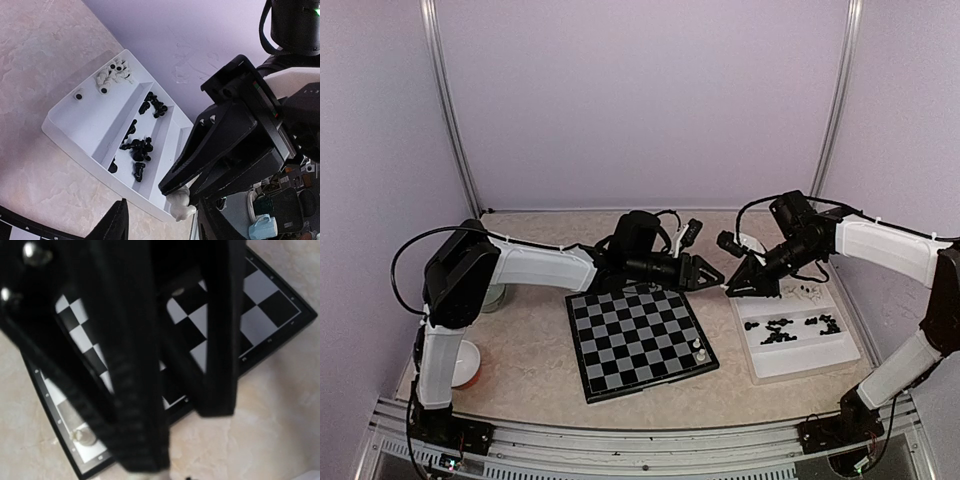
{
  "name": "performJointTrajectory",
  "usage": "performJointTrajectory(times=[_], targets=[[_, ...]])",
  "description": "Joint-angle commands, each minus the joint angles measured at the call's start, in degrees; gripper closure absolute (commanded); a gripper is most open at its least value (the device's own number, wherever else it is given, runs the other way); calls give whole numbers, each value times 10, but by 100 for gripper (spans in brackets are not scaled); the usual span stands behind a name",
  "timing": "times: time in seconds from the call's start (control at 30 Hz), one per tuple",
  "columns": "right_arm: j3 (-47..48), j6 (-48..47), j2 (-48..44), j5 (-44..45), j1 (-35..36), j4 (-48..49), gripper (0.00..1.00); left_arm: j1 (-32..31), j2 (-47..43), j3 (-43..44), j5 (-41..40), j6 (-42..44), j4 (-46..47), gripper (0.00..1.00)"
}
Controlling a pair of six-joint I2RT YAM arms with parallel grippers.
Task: Set up the chess pieces on the board
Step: Pass from the right arm to the left
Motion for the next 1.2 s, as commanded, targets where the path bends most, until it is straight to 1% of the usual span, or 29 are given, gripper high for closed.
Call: performJointTrajectory(times=[0.0, 0.2, 0.47, 0.67, 0.73, 0.8, 0.9, 0.97, 1.03, 1.07, 1.17], targets=[[18, -3, 7, 10, 11, -7, 88, -4, 20, 23, 30, -21, 32, 54], [19, 5, 13, 28, 13, 1, 88, -5, 32, 26, 48, -36, 42, 56], [31, 4, 22, 29, 25, -1, 88, -4, 42, 28, 73, -54, 55, 74], [31, -5, 19, 52, 44, -3, 88, 4, 51, 15, 98, -104, 107, 84], [29, -6, 18, 61, 49, -2, 87, 8, 53, 9, 107, -123, 132, 89], [29, -5, 17, 68, 51, 1, 83, 10, 54, 2, 112, -139, 153, 95], [30, 0, 16, 73, 52, 3, 77, 14, 53, -7, 116, -153, 173, 100], [37, 4, 14, 75, 51, -3, 74, 16, 50, -16, 116, -156, 181, 100], [48, 13, 13, 83, 48, -13, 68, 19, 41, -28, 112, -156, 185, 100], [56, 16, 15, 78, 44, -25, 64, 21, 37, -36, 110, -155, 189, 100], [80, 22, 19, 33, 23, -60, 56, 25, 16, -62, 104, -153, 202, 100]])
